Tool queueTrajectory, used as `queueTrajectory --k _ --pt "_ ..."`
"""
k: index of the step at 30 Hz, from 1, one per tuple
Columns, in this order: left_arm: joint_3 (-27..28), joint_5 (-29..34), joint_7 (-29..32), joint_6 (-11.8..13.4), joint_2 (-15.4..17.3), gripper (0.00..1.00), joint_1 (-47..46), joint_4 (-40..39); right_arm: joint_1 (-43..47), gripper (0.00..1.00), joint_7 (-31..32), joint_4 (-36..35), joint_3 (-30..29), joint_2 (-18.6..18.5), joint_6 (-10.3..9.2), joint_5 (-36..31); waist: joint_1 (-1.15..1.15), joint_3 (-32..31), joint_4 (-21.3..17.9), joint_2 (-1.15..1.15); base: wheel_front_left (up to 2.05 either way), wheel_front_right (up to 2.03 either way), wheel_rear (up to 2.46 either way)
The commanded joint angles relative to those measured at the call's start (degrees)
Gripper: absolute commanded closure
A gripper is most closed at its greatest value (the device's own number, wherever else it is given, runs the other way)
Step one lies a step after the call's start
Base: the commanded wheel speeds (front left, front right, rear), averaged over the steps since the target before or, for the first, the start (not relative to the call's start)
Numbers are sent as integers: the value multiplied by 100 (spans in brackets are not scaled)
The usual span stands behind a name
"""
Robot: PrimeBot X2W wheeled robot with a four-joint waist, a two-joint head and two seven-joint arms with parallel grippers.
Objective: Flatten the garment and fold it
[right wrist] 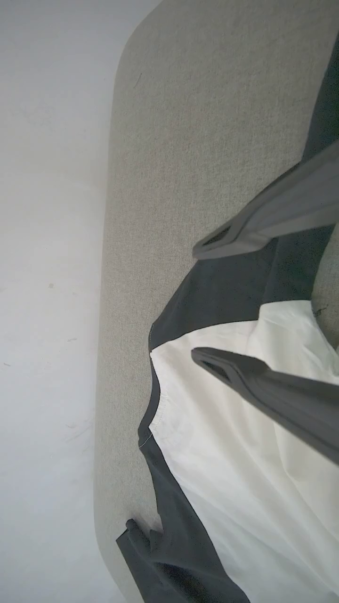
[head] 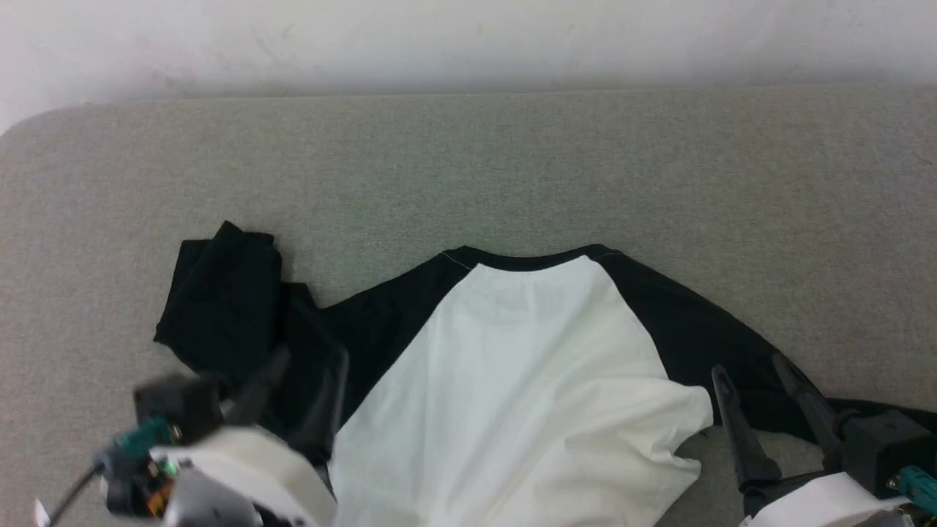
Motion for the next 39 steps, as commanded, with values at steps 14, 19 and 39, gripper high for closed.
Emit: queueTrajectory --k 14,19,39 --pt "-1063 1327 1169 -1262 811 0 -2768 1417 -132 0 -89 -38 38 16 -5 -16 0 606 -447 0 0 0 0" --pt "-1315 1208 1226 -1647 649 0 -3165 2175 -187 0 -73 -110 17 16 -5 -81 0 832 -460 0 0 0 0" --pt "-1186 576 1546 -1591 375 100 -3136 2931 -427 0 62 -222 40 16 -5 -167 0 868 -216 0 0 0 0"
